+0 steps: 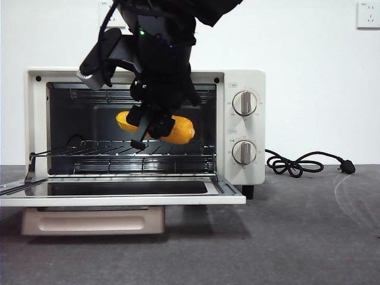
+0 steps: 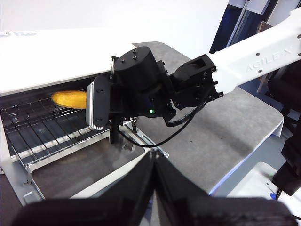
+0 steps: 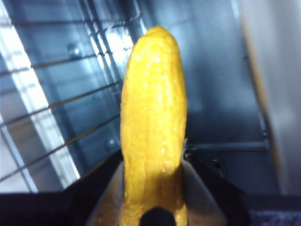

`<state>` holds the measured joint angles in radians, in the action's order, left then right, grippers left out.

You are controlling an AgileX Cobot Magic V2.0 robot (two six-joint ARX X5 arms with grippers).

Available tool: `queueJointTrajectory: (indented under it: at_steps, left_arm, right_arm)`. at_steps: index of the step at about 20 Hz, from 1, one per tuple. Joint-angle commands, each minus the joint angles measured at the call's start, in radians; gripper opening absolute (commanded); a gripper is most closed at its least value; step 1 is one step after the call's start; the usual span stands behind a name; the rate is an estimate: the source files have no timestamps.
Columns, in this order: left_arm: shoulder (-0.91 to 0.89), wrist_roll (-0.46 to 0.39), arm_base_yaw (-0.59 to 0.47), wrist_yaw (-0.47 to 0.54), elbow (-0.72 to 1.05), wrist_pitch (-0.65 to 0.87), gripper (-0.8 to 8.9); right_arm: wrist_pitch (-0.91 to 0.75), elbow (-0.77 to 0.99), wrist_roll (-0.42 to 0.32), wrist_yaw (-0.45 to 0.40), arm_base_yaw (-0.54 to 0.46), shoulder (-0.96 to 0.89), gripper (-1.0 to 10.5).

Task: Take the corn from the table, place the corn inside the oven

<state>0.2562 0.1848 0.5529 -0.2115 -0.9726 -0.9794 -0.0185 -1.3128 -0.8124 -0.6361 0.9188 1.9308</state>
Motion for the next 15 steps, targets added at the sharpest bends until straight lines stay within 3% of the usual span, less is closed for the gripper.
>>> queueJointTrajectory:
  at_steps: [1, 6, 10, 15]
  left_arm:
    - [-0.005, 0.006, 0.003, 0.004, -0.002, 0.0, -0.05]
    - [-0.005, 0.006, 0.003, 0.003, -0.002, 0.0, -0.05]
    - [-0.005, 0.006, 0.003, 0.003, -0.002, 0.0, -0.05]
    - [-0.005, 0.006, 0.003, 0.008, -0.002, 0.0, -0.05]
  right_arm:
    - [0.001, -0.003, 0.005, 0.011, -0.01, 0.018, 2.9]
    - [0.019, -0.003, 0.008, 0.055, -0.011, 0.018, 3.0]
    - [0.018, -0.003, 0.036, 0.058, -0.01, 0.018, 5.0]
    - [0.019, -0.003, 0.073, 0.048, -0.008, 0.017, 5.0]
